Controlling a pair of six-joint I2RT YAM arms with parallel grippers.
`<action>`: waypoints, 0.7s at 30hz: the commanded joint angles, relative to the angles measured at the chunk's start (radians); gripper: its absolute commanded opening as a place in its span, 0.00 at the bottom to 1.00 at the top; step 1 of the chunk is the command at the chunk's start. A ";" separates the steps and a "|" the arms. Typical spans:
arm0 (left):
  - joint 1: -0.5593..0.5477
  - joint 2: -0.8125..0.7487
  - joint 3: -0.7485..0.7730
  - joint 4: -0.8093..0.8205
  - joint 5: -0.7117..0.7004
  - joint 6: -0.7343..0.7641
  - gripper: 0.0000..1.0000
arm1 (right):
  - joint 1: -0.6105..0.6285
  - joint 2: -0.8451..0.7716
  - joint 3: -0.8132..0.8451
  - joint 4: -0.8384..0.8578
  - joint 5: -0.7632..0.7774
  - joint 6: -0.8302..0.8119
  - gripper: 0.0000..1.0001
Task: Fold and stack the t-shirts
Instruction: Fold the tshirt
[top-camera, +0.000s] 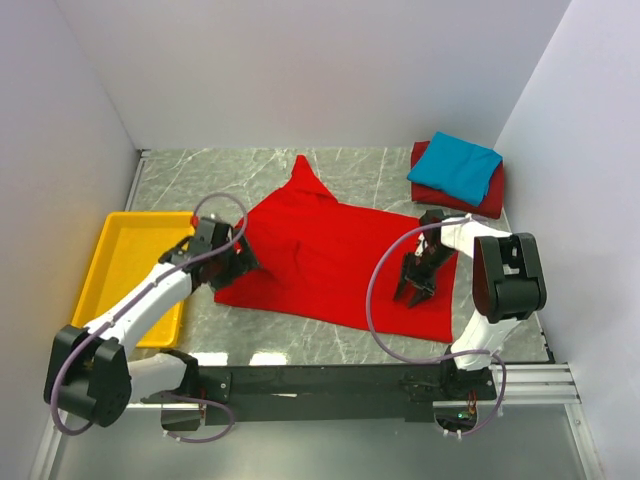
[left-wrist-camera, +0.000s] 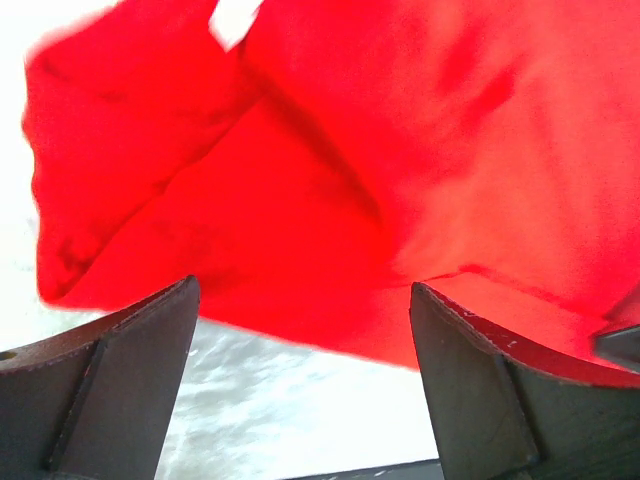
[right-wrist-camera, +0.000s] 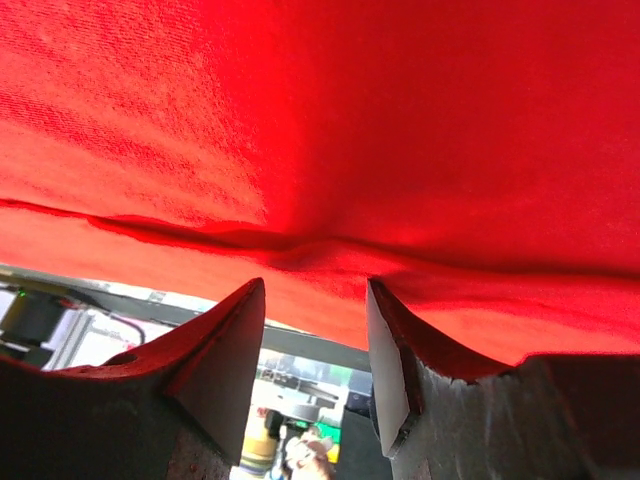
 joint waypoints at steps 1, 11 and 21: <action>-0.008 0.013 0.166 -0.008 -0.060 0.047 0.91 | 0.004 -0.045 0.064 -0.042 0.058 -0.029 0.52; -0.127 0.523 0.625 0.012 -0.089 0.203 0.85 | 0.004 -0.065 0.285 -0.035 0.036 0.004 0.52; -0.206 0.738 0.793 -0.092 -0.113 0.205 0.74 | 0.004 -0.066 0.330 -0.005 -0.002 0.025 0.52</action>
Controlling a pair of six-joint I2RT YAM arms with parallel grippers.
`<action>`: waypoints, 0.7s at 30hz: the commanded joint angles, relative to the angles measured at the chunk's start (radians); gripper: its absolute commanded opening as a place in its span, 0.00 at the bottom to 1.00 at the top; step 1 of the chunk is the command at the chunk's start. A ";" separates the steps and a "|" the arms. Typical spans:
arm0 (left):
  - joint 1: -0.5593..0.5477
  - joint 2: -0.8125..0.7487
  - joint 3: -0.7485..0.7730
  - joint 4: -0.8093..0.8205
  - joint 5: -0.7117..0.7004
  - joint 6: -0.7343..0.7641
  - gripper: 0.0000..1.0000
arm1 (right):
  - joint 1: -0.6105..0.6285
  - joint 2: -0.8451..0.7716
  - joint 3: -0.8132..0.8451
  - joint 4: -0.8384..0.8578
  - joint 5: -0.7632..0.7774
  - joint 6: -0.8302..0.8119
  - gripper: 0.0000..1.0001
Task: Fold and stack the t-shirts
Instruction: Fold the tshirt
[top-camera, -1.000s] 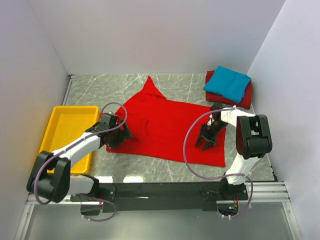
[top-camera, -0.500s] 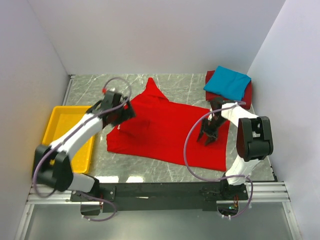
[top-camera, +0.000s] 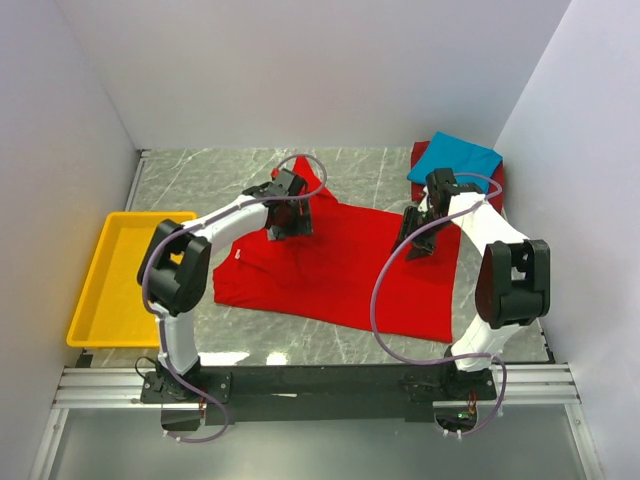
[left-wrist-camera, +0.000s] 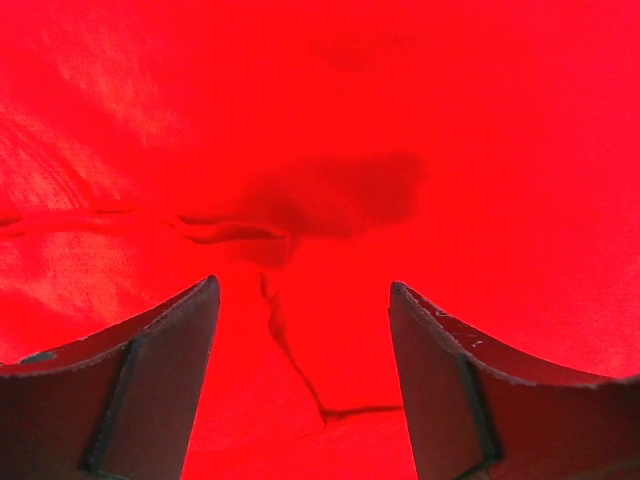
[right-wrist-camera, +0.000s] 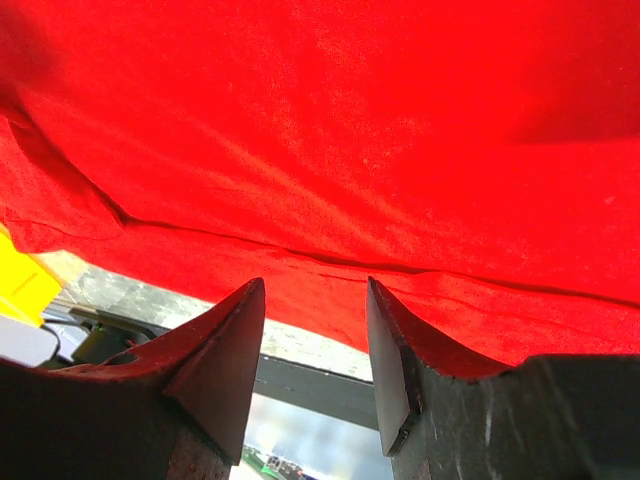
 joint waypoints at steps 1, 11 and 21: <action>-0.008 0.009 0.055 -0.046 -0.031 0.019 0.72 | 0.003 -0.016 0.024 0.010 -0.016 0.005 0.52; -0.009 0.103 0.098 -0.049 -0.022 0.028 0.62 | 0.003 -0.001 0.023 0.014 -0.035 -0.003 0.52; -0.009 0.156 0.134 -0.064 -0.036 0.037 0.46 | 0.003 0.005 0.018 0.016 -0.042 -0.004 0.52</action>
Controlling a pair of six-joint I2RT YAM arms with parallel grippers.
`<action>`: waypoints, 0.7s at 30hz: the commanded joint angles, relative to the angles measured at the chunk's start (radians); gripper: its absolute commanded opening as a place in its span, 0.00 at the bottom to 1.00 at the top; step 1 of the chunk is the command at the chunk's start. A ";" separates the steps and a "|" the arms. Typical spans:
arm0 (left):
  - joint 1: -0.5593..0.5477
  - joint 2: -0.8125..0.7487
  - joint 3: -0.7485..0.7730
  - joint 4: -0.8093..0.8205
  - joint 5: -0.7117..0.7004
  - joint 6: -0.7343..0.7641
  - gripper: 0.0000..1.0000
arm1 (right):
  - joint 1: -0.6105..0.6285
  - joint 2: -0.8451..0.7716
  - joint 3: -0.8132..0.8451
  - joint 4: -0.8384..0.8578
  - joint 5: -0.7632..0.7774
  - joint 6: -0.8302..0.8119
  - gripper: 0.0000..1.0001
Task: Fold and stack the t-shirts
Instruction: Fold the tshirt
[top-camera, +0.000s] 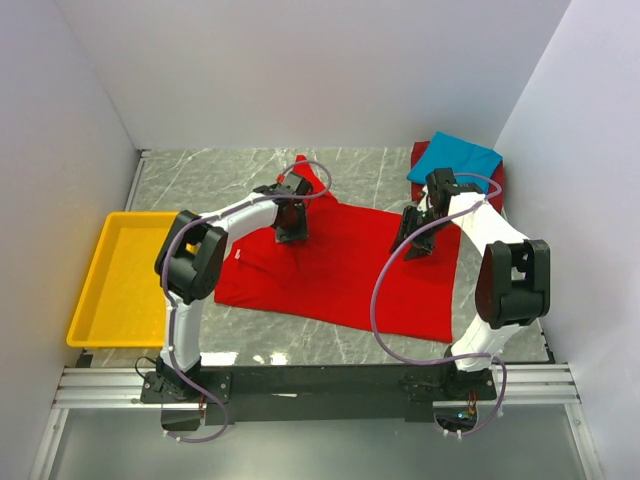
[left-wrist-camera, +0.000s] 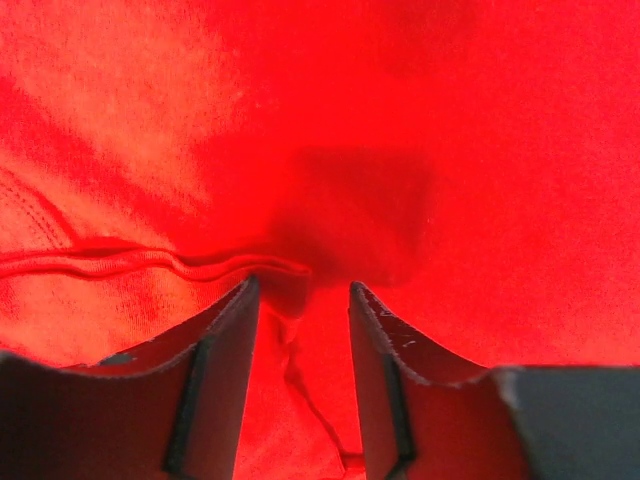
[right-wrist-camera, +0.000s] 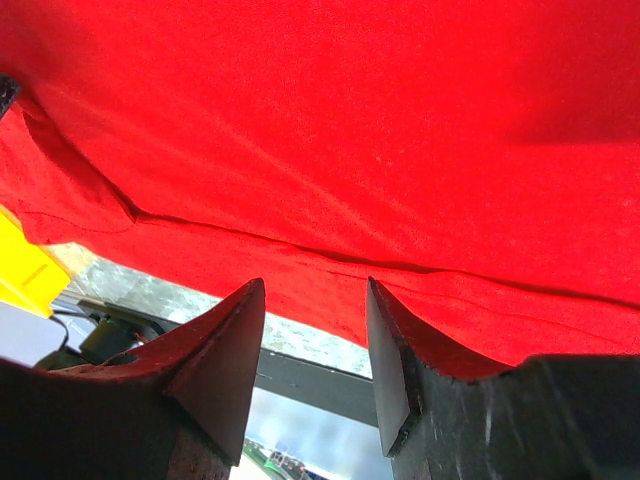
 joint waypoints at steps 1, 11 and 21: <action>-0.002 0.017 0.060 -0.010 -0.028 0.020 0.44 | 0.003 0.005 0.016 0.015 -0.015 -0.009 0.52; -0.002 0.057 0.076 -0.017 -0.045 0.034 0.37 | 0.003 0.008 0.009 0.012 -0.021 -0.013 0.52; -0.005 0.067 0.066 -0.017 -0.056 0.046 0.20 | 0.004 0.008 0.004 0.015 -0.027 -0.013 0.52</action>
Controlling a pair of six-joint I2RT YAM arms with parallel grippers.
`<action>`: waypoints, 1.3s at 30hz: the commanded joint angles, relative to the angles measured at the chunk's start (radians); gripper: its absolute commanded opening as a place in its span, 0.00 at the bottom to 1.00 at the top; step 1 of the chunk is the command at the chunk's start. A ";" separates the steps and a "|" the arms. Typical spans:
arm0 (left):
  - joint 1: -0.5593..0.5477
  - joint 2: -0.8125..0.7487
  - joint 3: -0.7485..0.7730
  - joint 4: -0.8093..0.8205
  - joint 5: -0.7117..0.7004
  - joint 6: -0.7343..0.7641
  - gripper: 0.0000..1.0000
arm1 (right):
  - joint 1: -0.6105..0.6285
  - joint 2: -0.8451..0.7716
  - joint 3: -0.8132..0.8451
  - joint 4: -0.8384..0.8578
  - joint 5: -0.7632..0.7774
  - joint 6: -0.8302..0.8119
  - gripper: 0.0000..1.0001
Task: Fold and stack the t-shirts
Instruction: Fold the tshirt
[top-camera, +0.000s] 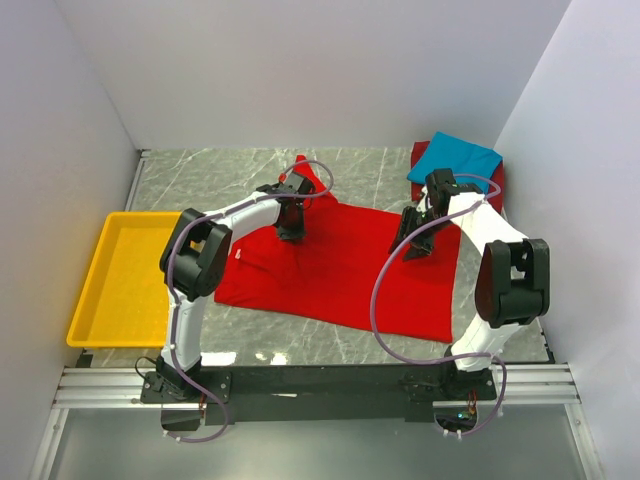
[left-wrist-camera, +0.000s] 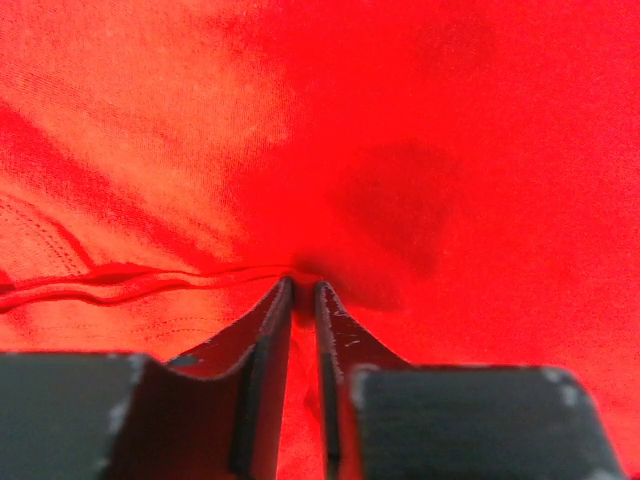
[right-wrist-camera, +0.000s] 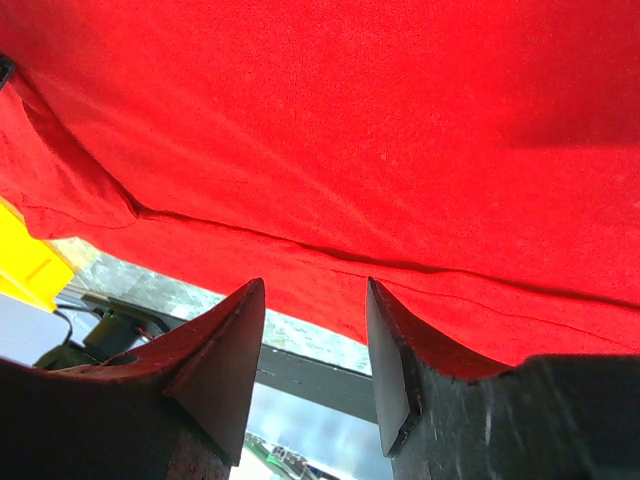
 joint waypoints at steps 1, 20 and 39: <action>-0.006 0.020 0.021 -0.004 -0.018 0.018 0.17 | 0.003 0.002 0.006 0.015 -0.012 -0.014 0.52; -0.024 -0.131 0.022 0.003 -0.033 0.012 0.00 | 0.003 -0.012 -0.006 0.013 -0.015 -0.013 0.52; -0.061 -0.126 0.015 0.069 0.063 0.061 0.00 | 0.001 -0.032 -0.025 0.012 -0.015 -0.013 0.52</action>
